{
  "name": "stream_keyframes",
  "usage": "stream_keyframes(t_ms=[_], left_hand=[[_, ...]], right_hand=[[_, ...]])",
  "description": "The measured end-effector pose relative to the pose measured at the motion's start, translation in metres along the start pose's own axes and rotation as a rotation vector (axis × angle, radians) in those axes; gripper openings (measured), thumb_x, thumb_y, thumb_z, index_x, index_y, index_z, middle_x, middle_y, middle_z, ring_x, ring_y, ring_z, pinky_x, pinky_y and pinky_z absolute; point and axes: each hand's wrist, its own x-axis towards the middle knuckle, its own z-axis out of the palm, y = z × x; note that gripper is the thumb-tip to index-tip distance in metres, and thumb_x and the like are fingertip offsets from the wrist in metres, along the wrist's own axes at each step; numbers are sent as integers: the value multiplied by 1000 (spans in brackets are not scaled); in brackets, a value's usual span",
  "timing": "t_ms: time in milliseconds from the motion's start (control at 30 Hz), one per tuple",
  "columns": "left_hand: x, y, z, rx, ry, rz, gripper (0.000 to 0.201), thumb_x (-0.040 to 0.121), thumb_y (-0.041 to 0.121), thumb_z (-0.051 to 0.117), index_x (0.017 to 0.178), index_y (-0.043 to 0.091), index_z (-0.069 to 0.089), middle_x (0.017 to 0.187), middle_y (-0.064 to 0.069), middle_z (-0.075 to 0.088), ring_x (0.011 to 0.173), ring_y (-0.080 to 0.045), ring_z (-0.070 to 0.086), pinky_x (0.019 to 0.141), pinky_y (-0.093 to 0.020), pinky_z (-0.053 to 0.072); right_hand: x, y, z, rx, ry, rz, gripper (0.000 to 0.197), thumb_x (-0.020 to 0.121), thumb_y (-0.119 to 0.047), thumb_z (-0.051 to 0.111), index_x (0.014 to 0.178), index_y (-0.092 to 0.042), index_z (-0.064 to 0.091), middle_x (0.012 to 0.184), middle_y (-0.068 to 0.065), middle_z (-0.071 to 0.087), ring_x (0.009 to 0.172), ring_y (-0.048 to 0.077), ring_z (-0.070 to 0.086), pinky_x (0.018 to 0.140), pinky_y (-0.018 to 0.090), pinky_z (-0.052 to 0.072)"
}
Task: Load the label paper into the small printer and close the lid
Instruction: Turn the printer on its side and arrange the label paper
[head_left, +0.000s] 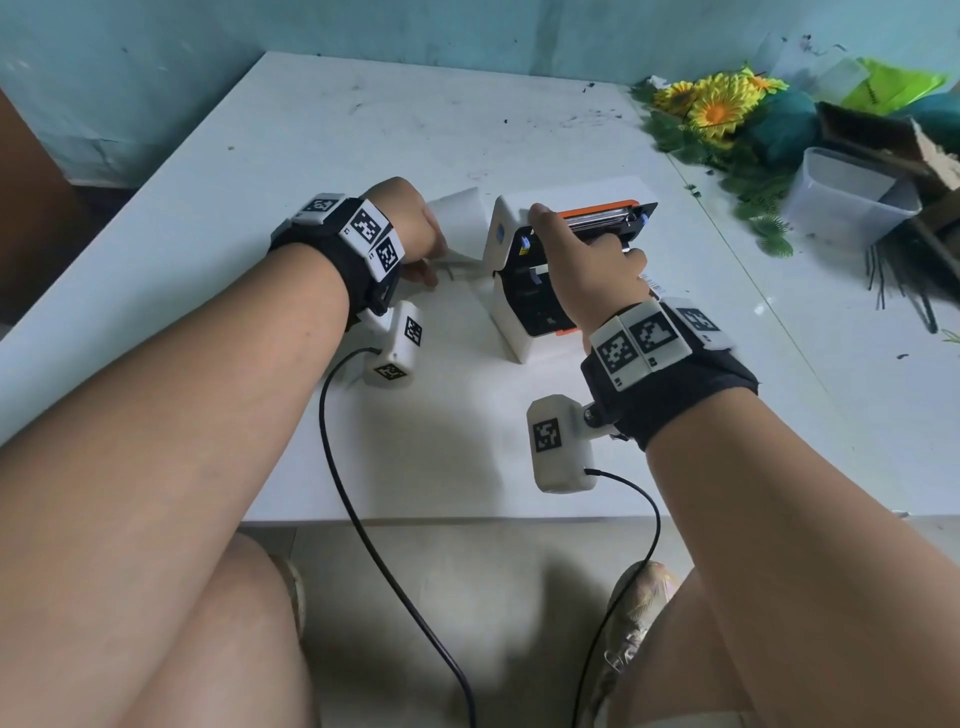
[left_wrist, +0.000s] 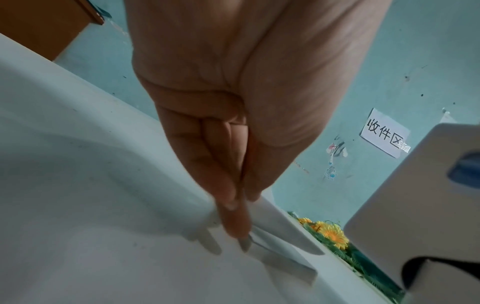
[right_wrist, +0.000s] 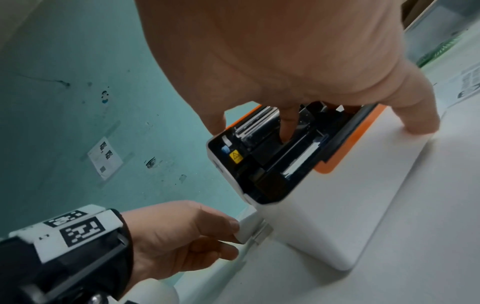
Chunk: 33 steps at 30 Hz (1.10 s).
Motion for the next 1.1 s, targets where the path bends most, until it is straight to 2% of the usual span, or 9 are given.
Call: stream_keyframes(t_ms=[67, 167, 267, 367, 467, 567, 800, 933, 1100], left_hand=[[-4, 3, -1, -45, 15, -6, 17, 97, 3, 63, 103, 2, 79, 90, -21, 80, 60, -20, 78, 63, -22, 61], [-5, 6, -5, -83, 24, 7, 19, 95, 5, 62, 103, 0, 78, 81, -17, 81, 75, -29, 81, 83, -33, 64], [-8, 7, -10, -67, 6, 27, 14, 94, 4, 63, 98, -1, 76, 79, -16, 81, 75, -28, 80, 77, -29, 63], [-11, 8, -15, -84, 3, 51, 12, 90, 1, 75, 79, 7, 74, 92, -23, 80, 83, -34, 81, 90, -41, 65], [-12, 4, -16, -107, 34, 42, 14, 82, -1, 84, 75, 5, 74, 93, -24, 80, 84, -37, 80, 88, -44, 65], [-11, -4, -15, -40, 44, 63, 10, 77, 6, 88, 83, 2, 81, 86, -18, 81, 85, -34, 81, 85, -42, 66], [1, -2, -10, 164, -102, 80, 24, 82, 47, 85, 95, 28, 83, 97, 3, 81, 88, -21, 77, 90, -36, 62], [19, 3, -9, 132, -84, 117, 14, 94, 30, 74, 105, 22, 79, 100, 2, 83, 92, -19, 80, 89, -39, 64], [36, 3, -2, 292, -49, 149, 49, 80, 38, 89, 124, 23, 76, 116, -1, 78, 106, -23, 73, 92, -30, 54]], right_hand=[[1, 0, 1, -18, 15, 3, 97, 84, -83, 50, 153, -15, 44, 157, 11, 37, 147, 36, 32, 121, 52, 26], [5, 0, -2, 31, 78, 27, 109, 72, -85, 62, 151, -13, 40, 151, 9, 43, 145, 34, 37, 121, 50, 30], [9, 3, -6, 97, 76, 58, 123, 60, -86, 70, 152, -13, 35, 150, 8, 42, 144, 32, 38, 120, 52, 33], [9, 6, -9, 145, 30, 68, 132, 53, -88, 71, 154, -13, 31, 151, 8, 41, 145, 31, 38, 119, 54, 37], [9, 6, -10, 138, 18, 55, 128, 56, -89, 70, 153, -14, 33, 149, 8, 42, 144, 31, 39, 118, 53, 37], [7, 6, -8, 129, 26, 47, 126, 58, -90, 68, 153, -15, 34, 149, 8, 42, 144, 31, 39, 119, 52, 36], [7, 8, -4, 113, 43, 33, 132, 50, -96, 62, 152, -15, 37, 147, 8, 45, 142, 31, 42, 119, 52, 36], [12, 11, -2, 117, 55, 24, 133, 50, -96, 60, 152, -14, 37, 148, 9, 45, 143, 32, 42, 119, 51, 37], [16, 14, -2, 103, 40, 15, 134, 52, -98, 60, 153, -13, 36, 150, 9, 44, 144, 33, 41, 120, 51, 35]])
